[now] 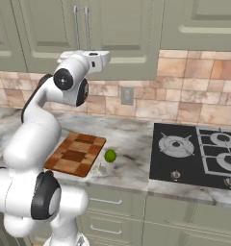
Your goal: Open the cabinet. Place the bowl and condiment on the counter. Then place the lime and garlic on the cutting board.
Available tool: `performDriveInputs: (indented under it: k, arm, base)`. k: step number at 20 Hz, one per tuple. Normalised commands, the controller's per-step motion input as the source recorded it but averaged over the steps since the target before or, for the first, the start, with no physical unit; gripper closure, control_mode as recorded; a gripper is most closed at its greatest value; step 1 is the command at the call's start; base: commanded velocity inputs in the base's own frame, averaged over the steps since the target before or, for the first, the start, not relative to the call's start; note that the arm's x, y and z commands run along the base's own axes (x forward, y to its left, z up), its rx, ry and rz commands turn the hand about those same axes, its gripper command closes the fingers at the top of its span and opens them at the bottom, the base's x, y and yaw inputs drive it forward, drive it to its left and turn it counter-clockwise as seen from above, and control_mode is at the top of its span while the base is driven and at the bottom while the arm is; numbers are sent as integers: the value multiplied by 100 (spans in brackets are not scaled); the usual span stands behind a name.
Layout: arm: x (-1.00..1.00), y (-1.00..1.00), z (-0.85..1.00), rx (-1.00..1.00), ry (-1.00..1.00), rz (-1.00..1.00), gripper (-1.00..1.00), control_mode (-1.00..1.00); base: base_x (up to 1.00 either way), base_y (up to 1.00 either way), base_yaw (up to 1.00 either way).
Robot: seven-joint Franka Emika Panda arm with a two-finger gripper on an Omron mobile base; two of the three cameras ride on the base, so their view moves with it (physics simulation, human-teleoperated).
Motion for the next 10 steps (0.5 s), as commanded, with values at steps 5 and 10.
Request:
performDriveInputs:
  k: [5,10]
  arm:
    - [-20,-9,0,0,2,0,100,-100]
    - [-15,-10,0,0,1,1,100,-100]
  base:
    - [0,0,0]
    - [0,0,0]
